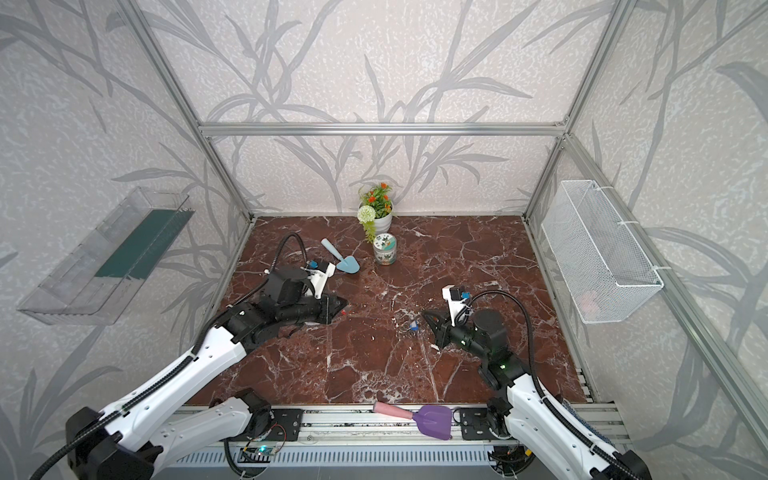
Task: Put the keys on the keyring
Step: 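Lift the red-tagged key with the left gripper toward the right gripper's ring bundle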
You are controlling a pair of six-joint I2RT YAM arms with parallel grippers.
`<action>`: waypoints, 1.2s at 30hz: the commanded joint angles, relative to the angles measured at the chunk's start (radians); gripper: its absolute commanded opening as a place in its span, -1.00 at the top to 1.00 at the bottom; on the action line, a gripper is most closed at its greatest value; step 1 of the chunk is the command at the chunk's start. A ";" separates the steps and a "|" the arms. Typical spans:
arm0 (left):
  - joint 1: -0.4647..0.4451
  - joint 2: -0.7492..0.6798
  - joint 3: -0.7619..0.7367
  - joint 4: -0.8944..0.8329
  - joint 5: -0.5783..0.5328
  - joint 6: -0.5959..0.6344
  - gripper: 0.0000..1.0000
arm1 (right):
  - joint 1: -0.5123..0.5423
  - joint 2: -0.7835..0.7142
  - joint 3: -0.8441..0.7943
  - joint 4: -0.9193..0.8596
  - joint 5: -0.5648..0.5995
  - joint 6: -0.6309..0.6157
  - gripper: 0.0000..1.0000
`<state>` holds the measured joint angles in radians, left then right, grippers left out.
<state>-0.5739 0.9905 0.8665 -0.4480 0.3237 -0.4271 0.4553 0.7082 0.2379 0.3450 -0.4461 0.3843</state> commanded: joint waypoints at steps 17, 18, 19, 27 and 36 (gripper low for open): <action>-0.008 -0.043 0.066 0.076 0.197 0.107 1.00 | 0.074 0.118 -0.020 0.507 -0.100 -0.124 1.00; -0.010 -0.037 0.069 0.078 0.210 0.104 1.00 | 0.080 0.119 -0.020 0.511 -0.100 -0.126 1.00; -0.014 -0.029 0.074 0.081 0.222 0.101 1.00 | 0.086 0.117 -0.019 0.510 -0.096 -0.129 1.00; -0.092 0.040 0.124 0.095 0.197 0.109 1.00 | 0.156 0.107 0.020 0.450 0.000 -0.125 1.00; -0.205 0.133 0.172 0.088 0.089 0.126 1.00 | 0.235 0.105 0.046 0.430 0.057 -0.129 1.00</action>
<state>-0.7567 1.1130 1.0073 -0.3790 0.4671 -0.3267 0.6731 0.8299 0.2337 0.7490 -0.4244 0.2649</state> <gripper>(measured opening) 0.047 0.047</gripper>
